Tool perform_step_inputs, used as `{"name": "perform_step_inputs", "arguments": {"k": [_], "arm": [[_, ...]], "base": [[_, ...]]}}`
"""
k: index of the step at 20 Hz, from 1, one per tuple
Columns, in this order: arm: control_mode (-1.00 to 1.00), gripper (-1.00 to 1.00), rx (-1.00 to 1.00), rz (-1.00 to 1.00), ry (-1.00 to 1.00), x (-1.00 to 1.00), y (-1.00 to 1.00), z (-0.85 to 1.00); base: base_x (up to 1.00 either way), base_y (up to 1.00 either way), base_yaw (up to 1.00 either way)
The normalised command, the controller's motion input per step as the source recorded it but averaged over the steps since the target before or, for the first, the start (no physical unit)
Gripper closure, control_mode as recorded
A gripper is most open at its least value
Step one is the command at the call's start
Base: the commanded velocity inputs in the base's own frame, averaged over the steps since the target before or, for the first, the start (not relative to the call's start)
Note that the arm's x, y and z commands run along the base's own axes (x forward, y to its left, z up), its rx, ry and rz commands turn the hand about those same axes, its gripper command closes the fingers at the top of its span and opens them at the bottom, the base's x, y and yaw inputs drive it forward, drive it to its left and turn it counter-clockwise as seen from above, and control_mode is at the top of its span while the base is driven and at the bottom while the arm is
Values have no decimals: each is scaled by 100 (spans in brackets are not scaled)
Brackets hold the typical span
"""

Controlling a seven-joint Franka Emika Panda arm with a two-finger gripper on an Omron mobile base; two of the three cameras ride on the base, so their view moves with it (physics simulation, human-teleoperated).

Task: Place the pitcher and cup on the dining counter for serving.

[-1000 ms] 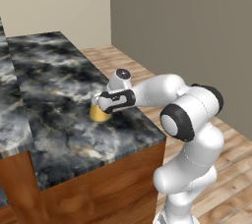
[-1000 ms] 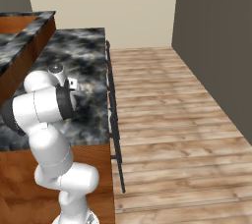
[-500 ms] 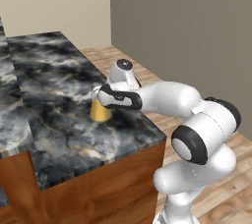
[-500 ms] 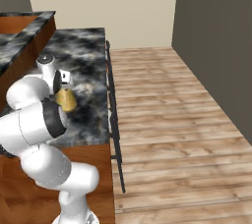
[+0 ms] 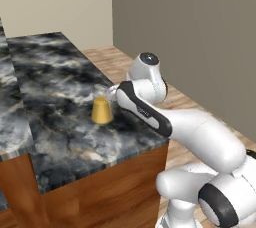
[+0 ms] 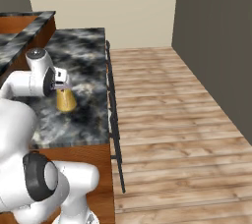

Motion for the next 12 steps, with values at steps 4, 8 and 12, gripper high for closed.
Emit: {"name": "perform_step_inputs", "arguments": {"k": [4, 8, 12], "arm": [[-100, -100, 0, 0, -7, -100, -79, 23], [-100, -100, 0, 0, -4, -100, -67, 28], [-100, -100, 0, 0, -2, -100, -50, 25]], "base": [[0, 0, 0], [0, 0, 0], [0, 0, 0]]}}
